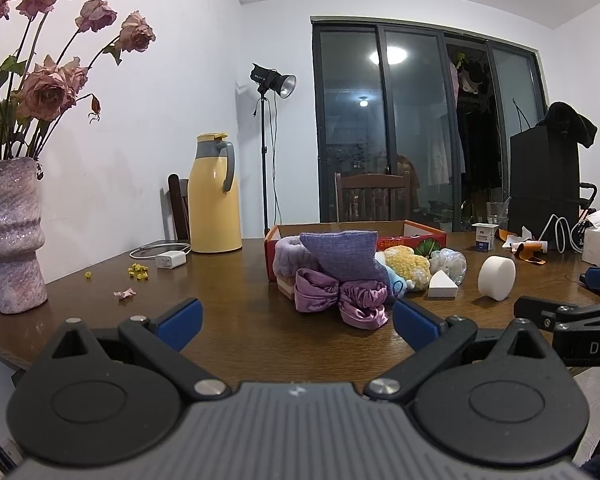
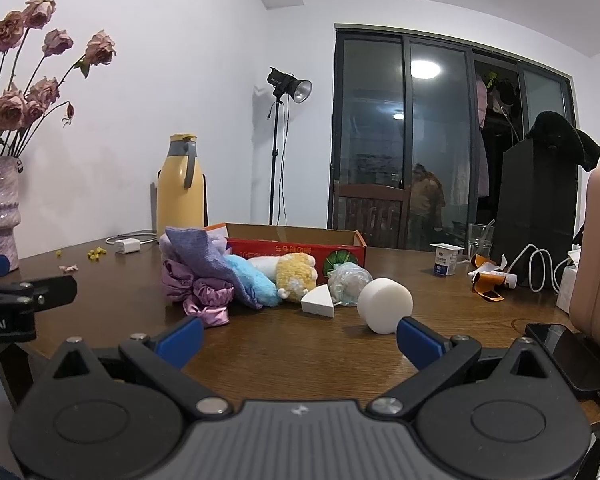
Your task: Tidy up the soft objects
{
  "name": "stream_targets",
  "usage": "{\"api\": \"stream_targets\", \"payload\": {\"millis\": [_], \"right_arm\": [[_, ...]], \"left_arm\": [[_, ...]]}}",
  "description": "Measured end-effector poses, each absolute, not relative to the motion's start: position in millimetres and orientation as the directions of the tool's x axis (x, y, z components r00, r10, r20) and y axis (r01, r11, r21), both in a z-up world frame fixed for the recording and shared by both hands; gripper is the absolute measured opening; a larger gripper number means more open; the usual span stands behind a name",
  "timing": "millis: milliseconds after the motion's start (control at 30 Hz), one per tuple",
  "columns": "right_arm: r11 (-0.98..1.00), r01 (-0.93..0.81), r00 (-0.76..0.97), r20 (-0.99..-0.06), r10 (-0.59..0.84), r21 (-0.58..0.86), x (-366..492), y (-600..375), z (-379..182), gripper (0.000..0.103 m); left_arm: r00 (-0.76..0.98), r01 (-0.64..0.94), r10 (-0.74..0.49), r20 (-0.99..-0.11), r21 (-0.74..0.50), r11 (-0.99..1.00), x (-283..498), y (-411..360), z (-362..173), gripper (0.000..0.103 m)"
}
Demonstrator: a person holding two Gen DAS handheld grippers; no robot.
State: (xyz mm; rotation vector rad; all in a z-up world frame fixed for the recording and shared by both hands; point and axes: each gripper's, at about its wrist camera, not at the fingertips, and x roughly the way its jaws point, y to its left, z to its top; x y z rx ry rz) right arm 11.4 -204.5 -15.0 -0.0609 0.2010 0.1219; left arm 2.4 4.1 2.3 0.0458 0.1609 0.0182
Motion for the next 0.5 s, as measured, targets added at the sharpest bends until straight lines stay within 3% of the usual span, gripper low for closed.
{"api": "stream_targets", "payload": {"millis": [500], "right_arm": [[0.992, -0.116, 0.966, -0.240, 0.100, -0.051, 45, -205, -23, 0.103]], "left_arm": [[0.985, -0.011, 0.017, -0.173, 0.040, 0.999, 36, 10, -7, 0.103]]}}
